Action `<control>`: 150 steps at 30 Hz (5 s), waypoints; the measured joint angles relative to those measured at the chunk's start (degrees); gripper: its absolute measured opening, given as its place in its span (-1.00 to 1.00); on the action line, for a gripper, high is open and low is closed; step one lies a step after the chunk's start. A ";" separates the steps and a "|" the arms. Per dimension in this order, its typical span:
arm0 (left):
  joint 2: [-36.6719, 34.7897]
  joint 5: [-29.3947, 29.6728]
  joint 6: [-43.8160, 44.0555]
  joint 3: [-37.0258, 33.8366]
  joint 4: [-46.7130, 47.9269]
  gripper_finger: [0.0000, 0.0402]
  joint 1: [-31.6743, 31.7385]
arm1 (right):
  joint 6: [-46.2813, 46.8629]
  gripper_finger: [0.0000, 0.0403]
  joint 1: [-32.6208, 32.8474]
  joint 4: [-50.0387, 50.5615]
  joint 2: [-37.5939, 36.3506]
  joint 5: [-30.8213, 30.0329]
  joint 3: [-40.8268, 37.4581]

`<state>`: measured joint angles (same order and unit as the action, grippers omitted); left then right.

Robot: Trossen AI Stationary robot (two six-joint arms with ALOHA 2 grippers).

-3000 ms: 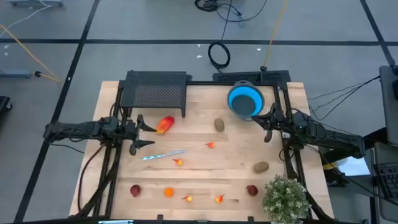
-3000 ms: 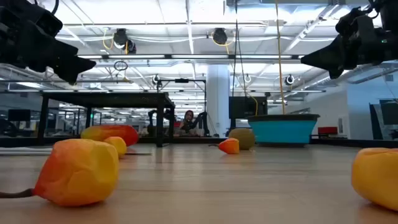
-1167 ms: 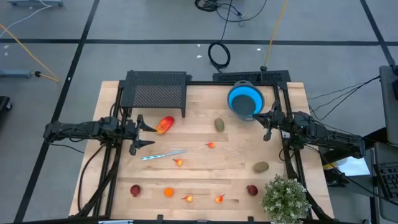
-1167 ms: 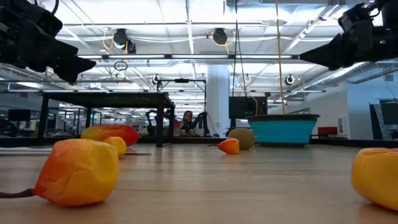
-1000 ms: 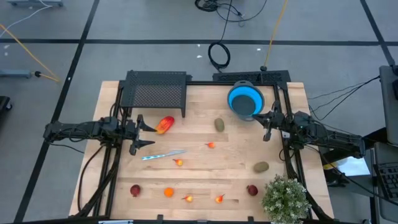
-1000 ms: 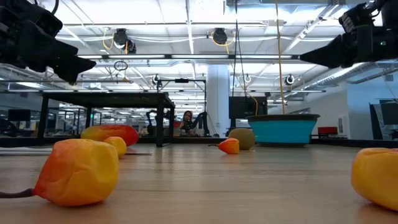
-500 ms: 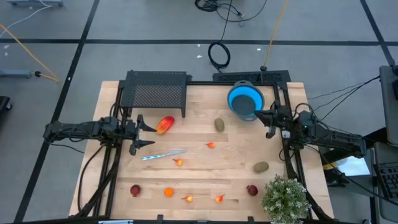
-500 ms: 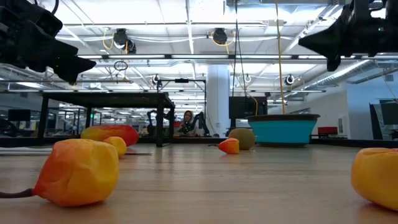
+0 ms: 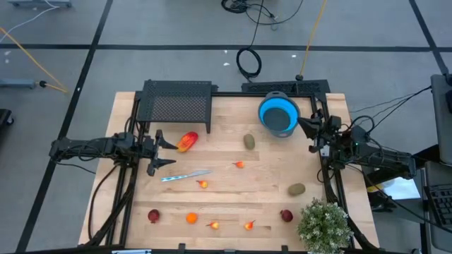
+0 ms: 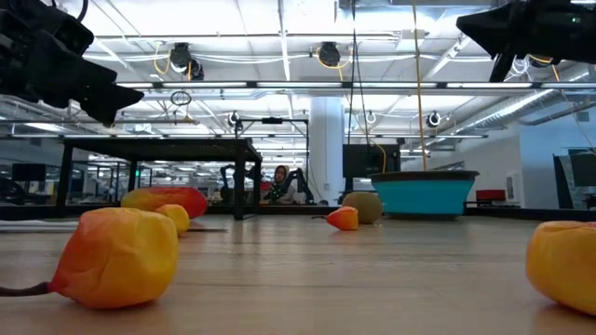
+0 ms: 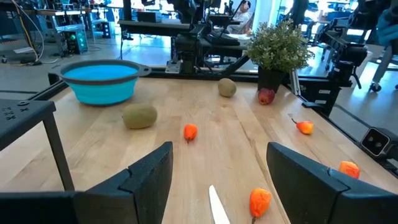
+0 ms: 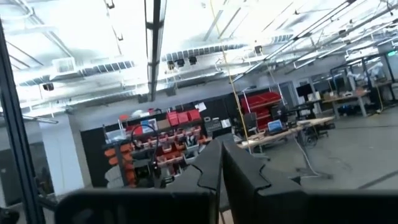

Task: Pick & Place Fruit
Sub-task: Put the blue strainer bowl on the shelf

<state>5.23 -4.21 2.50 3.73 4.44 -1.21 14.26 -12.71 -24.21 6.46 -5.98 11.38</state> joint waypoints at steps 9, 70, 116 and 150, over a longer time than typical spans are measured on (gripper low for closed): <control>0.02 7.91 -6.08 0.02 -7.72 0.27 0.01 | 3.90 -0.96 0.00 -4.23 5.16 -0.24 1.52; 0.00 11.20 13.28 0.02 -24.24 0.27 0.02 | 13.99 0.09 -33.95 84.24 69.35 -3.58 49.74; 0.00 21.61 27.67 0.02 -27.07 0.27 0.00 | 17.68 -0.96 -34.77 58.81 58.15 4.84 36.94; 25.76 32.89 19.75 16.60 -28.55 0.27 0.01 | -3.83 -0.96 -9.49 4.17 53.27 -17.71 37.07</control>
<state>30.99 28.67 22.25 20.33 -24.11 -1.20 10.43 -22.20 -20.04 59.73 -23.69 48.45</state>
